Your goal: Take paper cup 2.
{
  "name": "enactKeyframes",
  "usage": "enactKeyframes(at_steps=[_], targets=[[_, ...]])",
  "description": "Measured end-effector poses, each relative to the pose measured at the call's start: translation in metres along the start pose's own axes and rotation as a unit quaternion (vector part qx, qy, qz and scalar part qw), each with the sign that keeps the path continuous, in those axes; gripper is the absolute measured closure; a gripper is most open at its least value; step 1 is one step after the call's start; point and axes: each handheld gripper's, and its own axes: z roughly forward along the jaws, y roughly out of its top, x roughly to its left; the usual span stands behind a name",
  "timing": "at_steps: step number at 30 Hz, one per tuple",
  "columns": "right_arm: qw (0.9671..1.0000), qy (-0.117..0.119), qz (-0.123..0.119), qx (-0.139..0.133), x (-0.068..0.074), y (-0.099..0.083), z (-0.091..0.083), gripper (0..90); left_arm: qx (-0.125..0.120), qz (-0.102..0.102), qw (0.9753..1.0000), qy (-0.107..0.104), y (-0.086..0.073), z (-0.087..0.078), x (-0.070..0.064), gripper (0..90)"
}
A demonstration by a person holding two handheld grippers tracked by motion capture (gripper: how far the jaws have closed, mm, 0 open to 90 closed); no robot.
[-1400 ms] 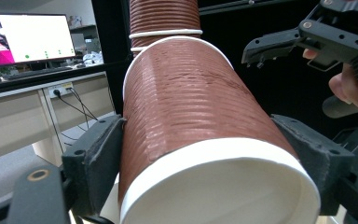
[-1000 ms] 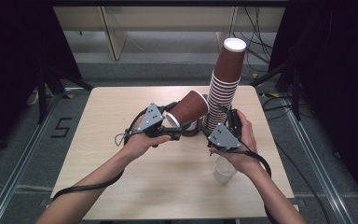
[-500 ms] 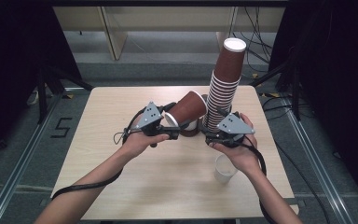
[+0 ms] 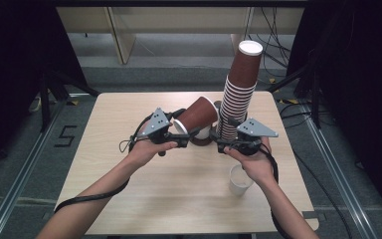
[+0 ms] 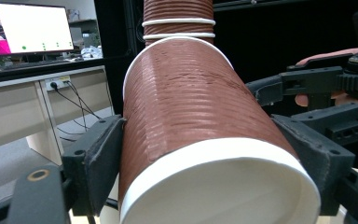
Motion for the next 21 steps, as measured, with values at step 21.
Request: enactKeyframes(at_steps=[21], targets=[[0.9671,0.083,0.238,-0.032,-0.0038,-0.0081,0.0091,12.6,-0.024,0.012,0.9996,0.005,-0.0071,-0.0007,-0.003,19.7]])
